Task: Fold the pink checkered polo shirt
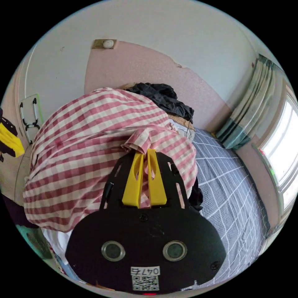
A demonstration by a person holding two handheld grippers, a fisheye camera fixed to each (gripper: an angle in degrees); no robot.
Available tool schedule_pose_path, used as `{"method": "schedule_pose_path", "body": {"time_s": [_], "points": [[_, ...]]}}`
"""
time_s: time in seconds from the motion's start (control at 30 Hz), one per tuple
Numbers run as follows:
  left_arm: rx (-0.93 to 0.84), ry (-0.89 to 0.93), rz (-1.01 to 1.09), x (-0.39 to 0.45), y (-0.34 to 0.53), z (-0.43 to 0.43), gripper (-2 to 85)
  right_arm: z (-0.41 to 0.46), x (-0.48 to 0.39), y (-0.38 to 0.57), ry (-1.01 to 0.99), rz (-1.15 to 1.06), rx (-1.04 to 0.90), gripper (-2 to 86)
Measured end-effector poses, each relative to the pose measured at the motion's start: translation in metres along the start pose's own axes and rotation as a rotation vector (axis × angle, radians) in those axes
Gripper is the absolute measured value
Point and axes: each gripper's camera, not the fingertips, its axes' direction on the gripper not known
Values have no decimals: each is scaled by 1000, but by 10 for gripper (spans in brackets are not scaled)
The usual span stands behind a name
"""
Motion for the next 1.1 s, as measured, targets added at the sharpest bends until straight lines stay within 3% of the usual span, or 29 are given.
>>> {"method": "schedule_pose_path", "body": {"time_s": [0.2, 0.43, 0.5, 0.67, 0.83, 1.1], "points": [[142, 138, 154, 28, -26, 24, -7, -44, 24, 83, 39, 91, 132, 0], [207, 79, 353, 92, -82, 46, 25, -89, 19, 154, 22, 104, 91, -1], [176, 46, 404, 118, -101, 60, 85, -101, 12, 161, 37, 82, 55, -1], [131, 159, 397, 150, -111, 77, 130, -150, 3, 185, 73, 68, -6, 0], [61, 233, 400, 180, -101, 82, 122, -209, -8, 227, 125, 116, -121, 0], [-39, 316, 491, 261, -77, 68, 85, -342, -42, 324, 410, 278, -351, 0]]}}
